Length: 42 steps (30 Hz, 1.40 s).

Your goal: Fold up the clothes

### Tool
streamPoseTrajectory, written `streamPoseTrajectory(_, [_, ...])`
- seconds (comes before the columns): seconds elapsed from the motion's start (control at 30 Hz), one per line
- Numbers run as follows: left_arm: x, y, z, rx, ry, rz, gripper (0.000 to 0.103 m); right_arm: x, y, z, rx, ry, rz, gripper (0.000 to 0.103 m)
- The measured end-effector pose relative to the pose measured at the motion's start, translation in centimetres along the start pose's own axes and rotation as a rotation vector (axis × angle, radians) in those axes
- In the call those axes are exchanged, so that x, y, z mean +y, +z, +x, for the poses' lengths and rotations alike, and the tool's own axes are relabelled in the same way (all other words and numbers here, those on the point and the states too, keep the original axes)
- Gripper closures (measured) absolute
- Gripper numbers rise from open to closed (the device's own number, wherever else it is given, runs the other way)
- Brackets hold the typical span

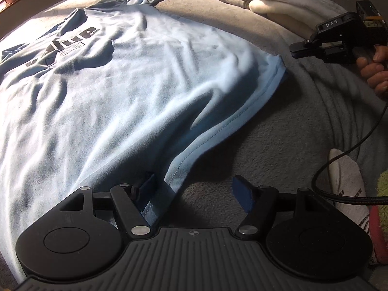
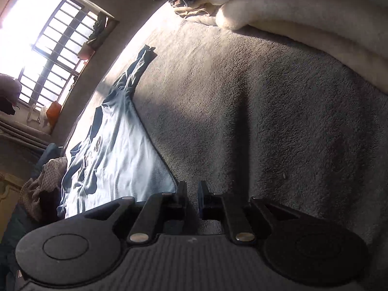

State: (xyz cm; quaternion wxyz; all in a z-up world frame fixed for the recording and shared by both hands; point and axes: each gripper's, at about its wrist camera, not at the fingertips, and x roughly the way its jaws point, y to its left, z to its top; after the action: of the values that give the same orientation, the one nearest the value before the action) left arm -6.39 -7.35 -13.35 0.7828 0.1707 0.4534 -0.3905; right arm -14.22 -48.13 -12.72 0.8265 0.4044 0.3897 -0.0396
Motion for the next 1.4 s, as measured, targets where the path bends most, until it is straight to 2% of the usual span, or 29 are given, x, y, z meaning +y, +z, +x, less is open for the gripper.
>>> streamPoseTrajectory(0.03, [0.0,-0.1,-0.1,0.0,0.001,-0.001,0.034,0.7,0.0,0.1,-0.001,-0.003,-0.038,0.092])
streamPoseTrajectory(0.1, [0.1,-0.2,-0.1,-0.001,-0.001,-0.008,0.034,2.5,-0.7,-0.1,-0.019,-0.04,-0.192,0.091])
streamPoseTrajectory(0.23, [0.1,-0.3,-0.1,-0.004,-0.005,-0.018,0.034,6.9,-5.1,0.6,-0.072,-0.261,-0.727,0.085])
streamPoseTrajectory(0.4, [0.1,-0.3,0.0,-0.005,-0.004,-0.012,0.033,9.9,-12.6,2.2,-0.182,-0.421,-1.259,0.085])
streamPoseTrajectory(0.47, [0.2,-0.3,-0.1,-0.005,-0.005,-0.013,0.033,10.3,-13.6,2.9,-0.17,-0.429,-1.316,0.085])
streamPoseTrajectory(0.57, [0.2,-0.3,-0.1,-0.004,-0.006,-0.017,0.033,10.3,-13.6,4.3,-0.129,-0.439,-1.306,0.085])
streamPoseTrajectory(0.77, [0.1,-0.3,-0.1,-0.001,0.001,-0.009,0.033,10.1,-12.8,5.8,-0.107,-0.442,-1.303,0.087])
streamPoseTrajectory(0.83, [0.2,-0.3,-0.1,0.0,0.001,-0.009,0.033,10.1,-12.3,5.7,-0.103,-0.428,-1.282,0.099])
streamPoseTrajectory(0.97, [0.3,-0.4,-0.1,0.001,-0.001,-0.011,0.033,9.2,-9.2,3.4,-0.118,-0.348,-1.019,0.103])
streamPoseTrajectory(1.1, [0.3,-0.4,0.0,0.002,-0.001,-0.011,0.033,6.2,-6.2,0.6,-0.108,-0.207,-0.659,0.103])
streamPoseTrajectory(1.23, [0.4,-0.4,0.0,0.002,-0.003,-0.015,0.033,1.6,-4.3,-0.6,-0.109,-0.139,-0.283,0.103])
streamPoseTrajectory(1.3, [0.4,-0.4,0.0,0.002,-0.003,-0.015,0.033,0.0,-4.0,-0.9,-0.127,-0.148,-0.188,0.103])
streamPoseTrajectory(1.33, [0.4,-0.4,-0.1,0.002,-0.003,-0.015,0.033,0.0,-4.0,-1.1,-0.136,-0.15,-0.205,0.103])
streamPoseTrajectory(1.4, [0.4,-0.4,-0.1,0.002,-0.002,-0.015,0.033,2.1,-4.8,-1.0,-0.142,-0.172,-0.384,0.102])
